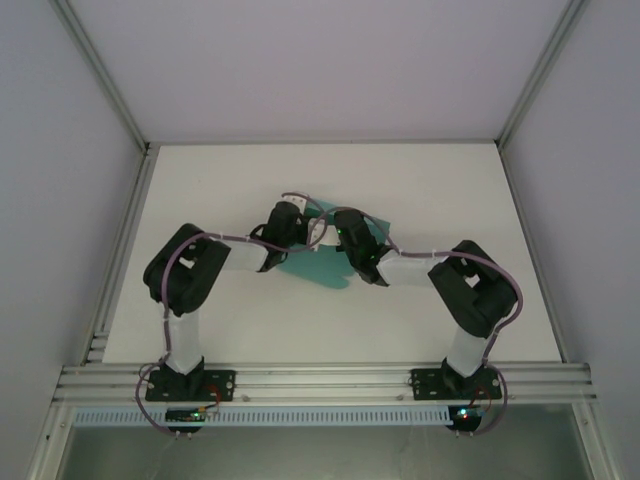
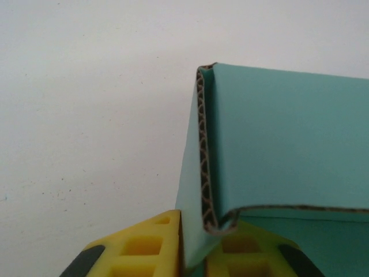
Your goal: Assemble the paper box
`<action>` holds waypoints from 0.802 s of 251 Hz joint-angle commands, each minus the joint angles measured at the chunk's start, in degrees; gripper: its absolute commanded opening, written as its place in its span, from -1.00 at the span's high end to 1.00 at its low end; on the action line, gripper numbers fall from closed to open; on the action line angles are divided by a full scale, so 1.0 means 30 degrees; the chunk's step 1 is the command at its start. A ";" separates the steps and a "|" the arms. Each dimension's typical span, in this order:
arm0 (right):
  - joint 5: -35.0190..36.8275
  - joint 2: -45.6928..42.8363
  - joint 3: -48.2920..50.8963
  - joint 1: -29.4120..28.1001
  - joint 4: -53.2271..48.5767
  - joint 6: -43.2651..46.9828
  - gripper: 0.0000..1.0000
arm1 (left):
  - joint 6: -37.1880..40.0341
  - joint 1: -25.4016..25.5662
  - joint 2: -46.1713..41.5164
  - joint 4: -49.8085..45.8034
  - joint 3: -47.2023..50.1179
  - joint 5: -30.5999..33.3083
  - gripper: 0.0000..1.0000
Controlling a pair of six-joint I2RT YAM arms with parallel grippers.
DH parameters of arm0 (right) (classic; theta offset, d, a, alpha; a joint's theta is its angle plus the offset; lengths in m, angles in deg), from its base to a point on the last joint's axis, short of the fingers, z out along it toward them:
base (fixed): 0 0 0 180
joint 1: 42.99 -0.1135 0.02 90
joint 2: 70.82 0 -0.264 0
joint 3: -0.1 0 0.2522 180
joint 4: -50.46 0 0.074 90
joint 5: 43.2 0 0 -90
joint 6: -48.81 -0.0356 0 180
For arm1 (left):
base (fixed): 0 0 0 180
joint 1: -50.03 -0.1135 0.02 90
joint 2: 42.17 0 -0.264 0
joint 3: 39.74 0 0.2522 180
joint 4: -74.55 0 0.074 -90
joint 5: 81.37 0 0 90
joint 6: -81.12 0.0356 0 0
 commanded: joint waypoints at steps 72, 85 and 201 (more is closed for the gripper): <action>-0.3305 0.0955 0.0539 -0.0365 -0.5055 -0.0546 1.00 | 0.1800 -0.1172 0.0318 0.0383 -0.0405 -0.3584 0.38; -0.3415 0.0952 0.0488 -0.0385 -0.5230 -0.0638 1.00 | 0.1695 -0.1189 0.0335 0.0476 -0.0502 -0.3810 0.33; -0.2685 -0.1825 -0.0251 0.0012 -0.4455 -0.7707 -0.58 | -0.0758 -0.1515 -0.0186 0.0367 -0.0638 -0.3741 1.00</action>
